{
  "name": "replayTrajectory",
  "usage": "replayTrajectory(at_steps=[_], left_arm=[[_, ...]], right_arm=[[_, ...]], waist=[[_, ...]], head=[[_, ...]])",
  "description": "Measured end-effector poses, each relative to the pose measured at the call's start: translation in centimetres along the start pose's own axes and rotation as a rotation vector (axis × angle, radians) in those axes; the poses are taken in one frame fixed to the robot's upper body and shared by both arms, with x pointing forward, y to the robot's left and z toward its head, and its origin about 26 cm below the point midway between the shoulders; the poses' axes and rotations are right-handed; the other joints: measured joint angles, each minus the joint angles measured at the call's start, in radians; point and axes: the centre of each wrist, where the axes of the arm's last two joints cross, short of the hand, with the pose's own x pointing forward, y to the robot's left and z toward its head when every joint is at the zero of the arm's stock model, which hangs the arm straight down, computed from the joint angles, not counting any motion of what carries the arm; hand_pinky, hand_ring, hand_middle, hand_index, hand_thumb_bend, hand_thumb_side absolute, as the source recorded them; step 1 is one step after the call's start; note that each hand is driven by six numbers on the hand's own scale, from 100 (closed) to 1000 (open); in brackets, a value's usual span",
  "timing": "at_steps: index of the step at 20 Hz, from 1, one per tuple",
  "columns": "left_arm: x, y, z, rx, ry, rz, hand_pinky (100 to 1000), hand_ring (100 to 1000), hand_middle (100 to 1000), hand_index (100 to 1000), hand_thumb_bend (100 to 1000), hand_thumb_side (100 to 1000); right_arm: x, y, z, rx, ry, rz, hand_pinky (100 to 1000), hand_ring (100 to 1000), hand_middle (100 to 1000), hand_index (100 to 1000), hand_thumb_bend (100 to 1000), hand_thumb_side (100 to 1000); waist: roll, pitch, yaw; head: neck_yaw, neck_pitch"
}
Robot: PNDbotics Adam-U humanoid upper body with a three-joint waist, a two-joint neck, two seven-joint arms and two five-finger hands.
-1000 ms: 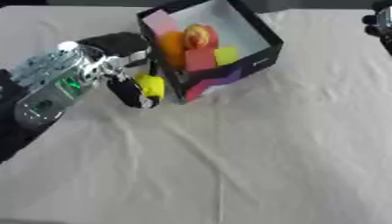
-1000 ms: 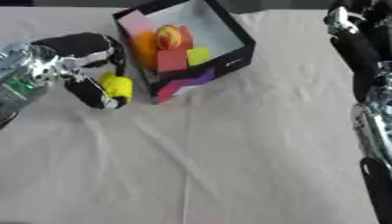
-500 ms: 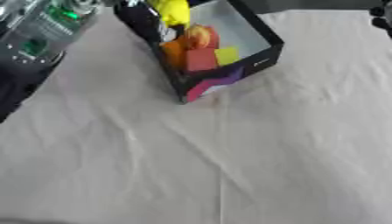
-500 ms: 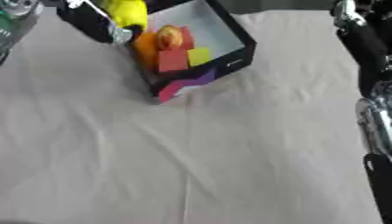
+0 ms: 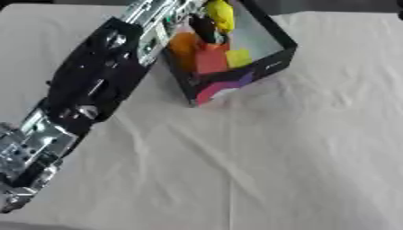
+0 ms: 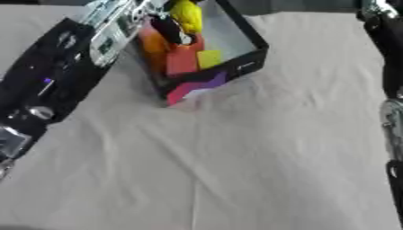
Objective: Pick up objects on the table and place them in the box.
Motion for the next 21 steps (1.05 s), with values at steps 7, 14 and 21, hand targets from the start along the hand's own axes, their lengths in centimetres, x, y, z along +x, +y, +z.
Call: replayTrajectory(at_steps=[7,14,21], left_arm=[[-1.0,2.5,1.3,0.172,0.062,0.147,654,786,784,896,720,813],[-4.2,8.0,9.9,0.489,0.045,0.469,518,645,665,787,459,687],[-6.3,6.9,18.1,0.665,-0.028,0.869,518,638,681,787,436,654]], right_arm=[[-0.3,-0.2,0.3,-0.007,0.009,0.002,781,710,678,795,100,371],[-0.7,-1.4,0.8,-0.046,0.018,0.027,780,712,679,796,100,364],[-0.6,-2.1,0.8,-0.084,0.004,0.047,781,715,682,799,100,354]], waist=[[0.000,0.000,0.018],[0.006,-0.013,0.048],[0.001,-0.025,0.064]], head=[[-0.009,0.004],[-0.050,0.023],[-0.088,0.028]])
